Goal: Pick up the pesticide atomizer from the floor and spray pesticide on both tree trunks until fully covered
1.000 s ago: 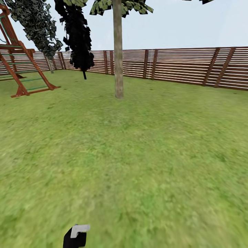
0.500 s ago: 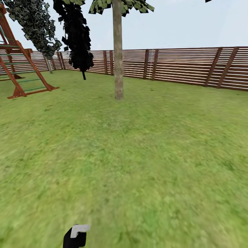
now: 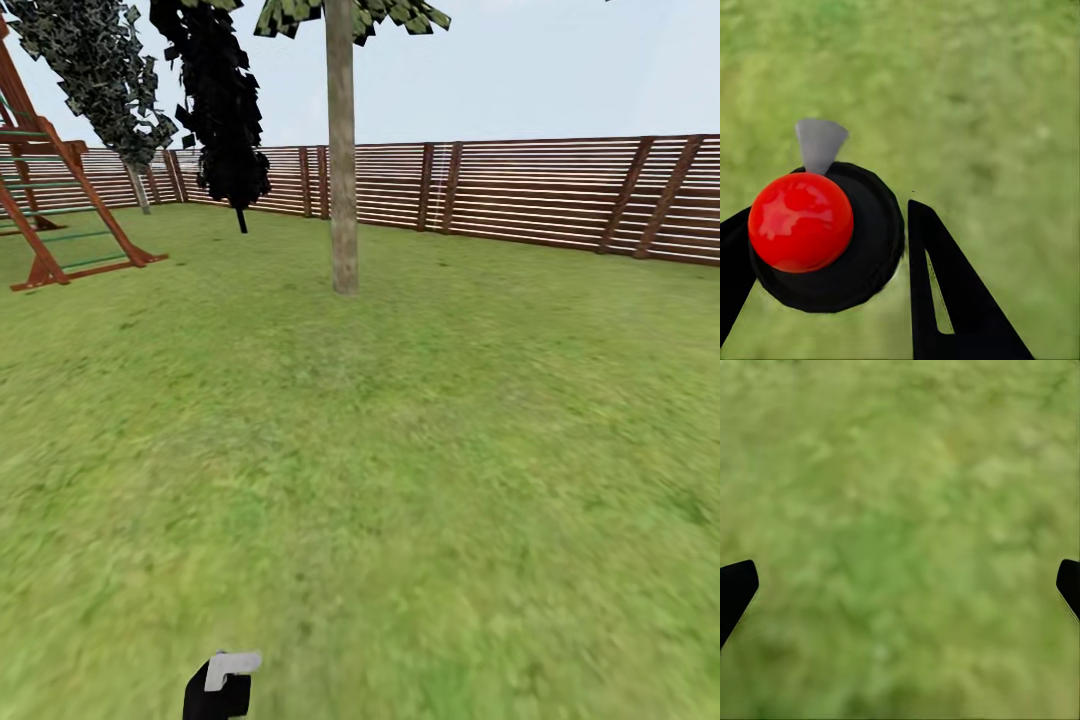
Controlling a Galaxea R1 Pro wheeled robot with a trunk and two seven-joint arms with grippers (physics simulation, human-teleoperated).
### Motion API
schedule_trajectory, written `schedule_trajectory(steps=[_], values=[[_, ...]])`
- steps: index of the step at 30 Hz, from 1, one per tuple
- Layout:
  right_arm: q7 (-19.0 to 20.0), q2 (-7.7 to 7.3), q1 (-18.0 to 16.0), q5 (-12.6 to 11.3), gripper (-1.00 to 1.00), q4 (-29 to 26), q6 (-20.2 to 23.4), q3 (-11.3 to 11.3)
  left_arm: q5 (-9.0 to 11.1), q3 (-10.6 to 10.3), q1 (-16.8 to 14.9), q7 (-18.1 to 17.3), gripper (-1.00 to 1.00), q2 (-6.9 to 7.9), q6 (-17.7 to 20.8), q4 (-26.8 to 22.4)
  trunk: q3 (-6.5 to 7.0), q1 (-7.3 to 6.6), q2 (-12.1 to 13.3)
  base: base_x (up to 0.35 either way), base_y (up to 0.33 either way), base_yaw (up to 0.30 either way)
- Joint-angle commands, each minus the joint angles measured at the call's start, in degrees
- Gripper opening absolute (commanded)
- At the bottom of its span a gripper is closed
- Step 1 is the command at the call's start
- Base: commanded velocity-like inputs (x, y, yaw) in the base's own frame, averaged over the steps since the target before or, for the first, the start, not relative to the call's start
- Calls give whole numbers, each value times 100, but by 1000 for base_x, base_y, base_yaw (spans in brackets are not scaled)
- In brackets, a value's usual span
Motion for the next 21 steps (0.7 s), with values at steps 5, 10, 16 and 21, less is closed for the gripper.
schedule_trajectory(steps=[5,10,16,21], values=[[-1,1,-2,48,100,0,-12,-48,-61,24,-4,20,-100,-5,-20,11,-5,3,-2,342,0,0],[1,1,-2,48,100,0,-12,-48,-58,17,-4,20,-100,-10,-22,-10,-5,3,-2,342,0,0],[1,1,-2,48,100,0,-12,-48,-60,16,-4,20,-100,-21,-20,-12,-5,3,-2,342,0,0],[2,1,-2,48,100,0,-12,-48,-61,14,-4,20,-100,-22,-21,-15,-5,3,-2,342,0,0]])
